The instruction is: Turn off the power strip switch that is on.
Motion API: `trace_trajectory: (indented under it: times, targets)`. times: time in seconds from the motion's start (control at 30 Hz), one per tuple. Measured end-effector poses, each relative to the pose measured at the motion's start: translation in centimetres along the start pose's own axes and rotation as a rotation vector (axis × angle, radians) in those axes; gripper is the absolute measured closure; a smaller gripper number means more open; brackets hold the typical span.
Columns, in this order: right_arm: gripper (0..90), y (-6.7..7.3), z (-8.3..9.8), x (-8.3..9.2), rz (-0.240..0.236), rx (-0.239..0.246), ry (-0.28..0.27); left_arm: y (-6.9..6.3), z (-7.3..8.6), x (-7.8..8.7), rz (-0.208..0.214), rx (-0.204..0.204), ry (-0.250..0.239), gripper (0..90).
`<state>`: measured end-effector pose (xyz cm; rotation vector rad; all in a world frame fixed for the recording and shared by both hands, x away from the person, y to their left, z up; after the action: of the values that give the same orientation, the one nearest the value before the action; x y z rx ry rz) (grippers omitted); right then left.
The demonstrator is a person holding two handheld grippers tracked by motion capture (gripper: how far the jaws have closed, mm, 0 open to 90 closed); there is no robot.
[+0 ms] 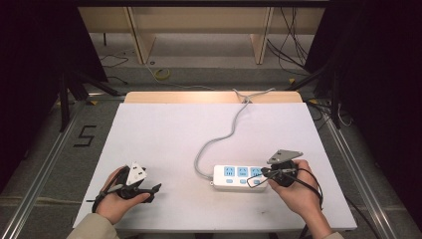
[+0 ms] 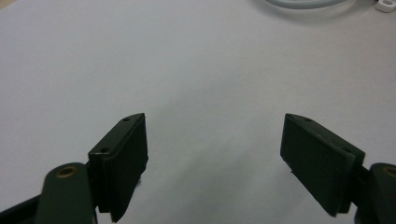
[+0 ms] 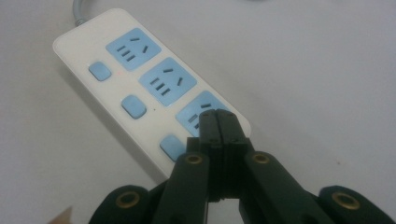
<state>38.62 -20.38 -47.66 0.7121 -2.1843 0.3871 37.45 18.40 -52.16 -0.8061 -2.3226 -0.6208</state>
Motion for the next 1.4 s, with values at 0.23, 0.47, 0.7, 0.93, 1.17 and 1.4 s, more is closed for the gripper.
trace_trajectory:
  times: [0.23, 0.47, 0.7, 0.93, 1.17, 1.4]
  targets:
    - [90.0, 0.4, -0.4, -0.2, -0.008, 0.011, 0.004, 0.0, 0.0, 0.0, 0.0, 0.0, 0.001, 23.0]
    - [90.0, 0.7, -0.6, -0.3, -0.013, 0.023, 0.007, 0.0, 0.0, 0.0, -0.001, 0.0, -0.002, 23.0]
    - [90.0, 1.0, -0.9, -0.4, -0.02, 0.026, 0.015, 0.0, 0.0, 0.0, 0.0, 0.0, -0.001, 23.0]
    - [90.0, 1.4, -1.2, -0.5, -0.029, 0.033, 0.019, 0.0, 0.0, 0.0, 0.0, -0.002, 0.0, 23.0]
    - [90.0, 1.7, -1.4, -0.7, -0.037, 0.044, 0.029, 0.0, 0.0, 0.0, 0.0, -0.004, 0.0, 23.0]
    - [90.0, 2.0, -1.6, -0.9, -0.048, 0.051, 0.036, 0.0, 0.0, 0.0, 0.0, -0.006, 0.001, 23.0]
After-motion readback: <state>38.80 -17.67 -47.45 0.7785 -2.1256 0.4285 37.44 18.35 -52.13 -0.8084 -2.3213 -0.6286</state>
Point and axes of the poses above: each handheld gripper's, and its own axes: x roughly backward along the jaws, z roughly out of its underside, y roughly to its left, the point moved 7 cm from there along -x, roughly forward along the jaws, and after that the axes turned 6 degrees about -x, right-handed, at the moved point
